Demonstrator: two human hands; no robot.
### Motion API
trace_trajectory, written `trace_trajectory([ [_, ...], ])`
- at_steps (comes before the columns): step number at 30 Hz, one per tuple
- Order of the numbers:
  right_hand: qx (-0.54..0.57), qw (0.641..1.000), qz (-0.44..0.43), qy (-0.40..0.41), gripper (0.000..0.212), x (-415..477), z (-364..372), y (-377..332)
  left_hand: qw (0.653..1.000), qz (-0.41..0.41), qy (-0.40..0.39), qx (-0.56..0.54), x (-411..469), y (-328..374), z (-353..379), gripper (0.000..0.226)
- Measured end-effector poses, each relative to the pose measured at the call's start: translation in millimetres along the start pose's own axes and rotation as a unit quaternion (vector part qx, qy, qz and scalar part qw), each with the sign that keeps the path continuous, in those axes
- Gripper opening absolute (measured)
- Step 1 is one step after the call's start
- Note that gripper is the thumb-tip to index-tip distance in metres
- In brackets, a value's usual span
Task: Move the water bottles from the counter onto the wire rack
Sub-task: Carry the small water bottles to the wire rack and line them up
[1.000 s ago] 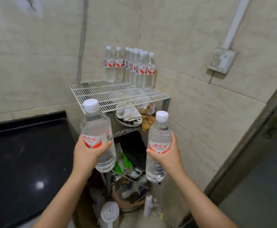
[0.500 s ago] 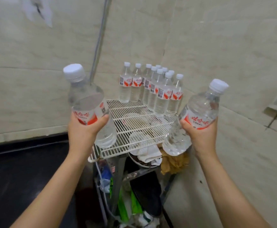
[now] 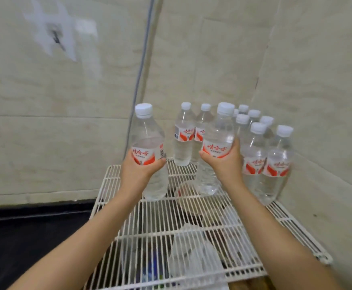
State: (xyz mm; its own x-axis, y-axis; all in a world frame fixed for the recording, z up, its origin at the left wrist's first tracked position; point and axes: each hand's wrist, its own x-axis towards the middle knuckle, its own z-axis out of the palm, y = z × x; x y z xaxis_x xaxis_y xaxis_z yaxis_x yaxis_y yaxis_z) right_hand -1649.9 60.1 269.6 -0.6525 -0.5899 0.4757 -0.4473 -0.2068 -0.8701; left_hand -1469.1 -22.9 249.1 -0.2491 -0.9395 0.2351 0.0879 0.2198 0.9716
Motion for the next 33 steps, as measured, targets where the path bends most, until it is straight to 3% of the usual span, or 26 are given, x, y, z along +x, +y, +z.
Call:
trace_trajectory([
  [7,-0.003,0.998,0.031,-0.045,0.093,66,42,60,0.999,-0.005,0.050,0.011,42,-25,62,0.055],
  [13,0.008,0.998,0.033,-0.057,0.083,84,39,76,0.999,-0.007,0.034,0.026,75,-45,95,0.053],
  [18,0.014,0.995,0.081,-0.050,0.098,80,41,76,0.999,0.012,0.026,0.021,90,-49,114,0.056],
  [21,0.004,0.992,0.126,-0.023,0.087,69,41,79,1.000,-0.002,-0.016,0.001,93,-52,111,0.065],
  [26,-0.093,0.987,0.131,0.026,0.075,47,46,89,0.974,-0.030,-0.221,0.046,85,-59,77,0.082],
  [29,-0.190,0.968,0.162,0.012,0.081,36,50,93,0.969,-0.037,-0.228,0.084,80,-63,64,0.089],
  [33,-0.216,0.963,0.161,0.004,0.089,31,51,93,0.975,-0.023,-0.187,0.115,74,-68,63,0.088],
])
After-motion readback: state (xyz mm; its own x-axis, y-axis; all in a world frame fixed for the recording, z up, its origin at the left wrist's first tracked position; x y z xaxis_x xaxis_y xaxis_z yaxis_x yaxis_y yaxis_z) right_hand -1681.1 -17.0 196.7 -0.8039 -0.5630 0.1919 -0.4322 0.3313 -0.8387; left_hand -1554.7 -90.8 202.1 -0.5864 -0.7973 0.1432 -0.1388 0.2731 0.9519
